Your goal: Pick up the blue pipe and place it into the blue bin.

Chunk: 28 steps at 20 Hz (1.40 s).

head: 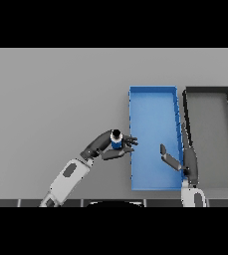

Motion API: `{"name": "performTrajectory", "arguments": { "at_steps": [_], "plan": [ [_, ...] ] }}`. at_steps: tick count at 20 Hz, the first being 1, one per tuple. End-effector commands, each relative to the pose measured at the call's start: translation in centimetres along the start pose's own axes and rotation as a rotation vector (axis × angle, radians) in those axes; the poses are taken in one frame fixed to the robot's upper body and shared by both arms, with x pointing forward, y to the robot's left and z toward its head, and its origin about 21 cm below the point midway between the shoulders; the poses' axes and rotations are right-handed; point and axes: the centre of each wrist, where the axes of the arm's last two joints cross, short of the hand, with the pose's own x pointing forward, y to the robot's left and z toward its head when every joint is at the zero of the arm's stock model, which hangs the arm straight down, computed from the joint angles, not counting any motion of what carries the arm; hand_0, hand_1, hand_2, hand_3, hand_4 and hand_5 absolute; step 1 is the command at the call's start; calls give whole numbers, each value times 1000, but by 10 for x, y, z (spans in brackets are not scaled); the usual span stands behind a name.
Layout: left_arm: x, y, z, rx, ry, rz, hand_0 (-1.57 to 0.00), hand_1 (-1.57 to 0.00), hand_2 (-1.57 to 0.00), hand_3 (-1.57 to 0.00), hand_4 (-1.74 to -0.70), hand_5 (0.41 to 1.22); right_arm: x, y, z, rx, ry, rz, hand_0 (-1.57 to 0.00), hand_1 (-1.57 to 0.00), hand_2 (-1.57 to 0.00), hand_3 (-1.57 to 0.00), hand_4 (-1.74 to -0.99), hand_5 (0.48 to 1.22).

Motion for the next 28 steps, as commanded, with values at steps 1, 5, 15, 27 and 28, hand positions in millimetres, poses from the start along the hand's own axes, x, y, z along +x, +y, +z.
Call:
{"name": "performTrajectory", "arguments": {
  "at_steps": [1, 5, 15, 27, 28],
  "plan": [
    [0, -2, 0, 1, 2, 3, -1570, -1570, -1570, -1570, -1466, 1220, 4, 2, 7, -34, 13, 10, 1, 1, 1, 1, -1188, 643],
    [1, 4, 0, -6, 14, 7, -1571, -1571, -1571, -1571, -1467, 1221, 20, -1, 18, -63, -44, -52, 1, -2, -41, 1, -1195, 648],
    [7, -1, -4, -18, 9, 1, -1571, -1571, -1571, -1571, -1467, 1221, 111, -25, -29, 467, -141, -225, 1, -7, -99, 0, -1261, 560],
    [-1, 4, -4, -46, 3, 24, -1571, -1571, -1571, -1571, -1465, 1221, 182, 32, -69, 814, -295, -102, 1, -2, -52, 1, -1242, 551],
    [1, 3, -4, -51, 6, 33, -1571, -1571, -1571, -1571, -1467, 1221, 185, 34, -76, 816, -282, -77, -3, -10, -59, 1, -1232, 545]
  ]
}}
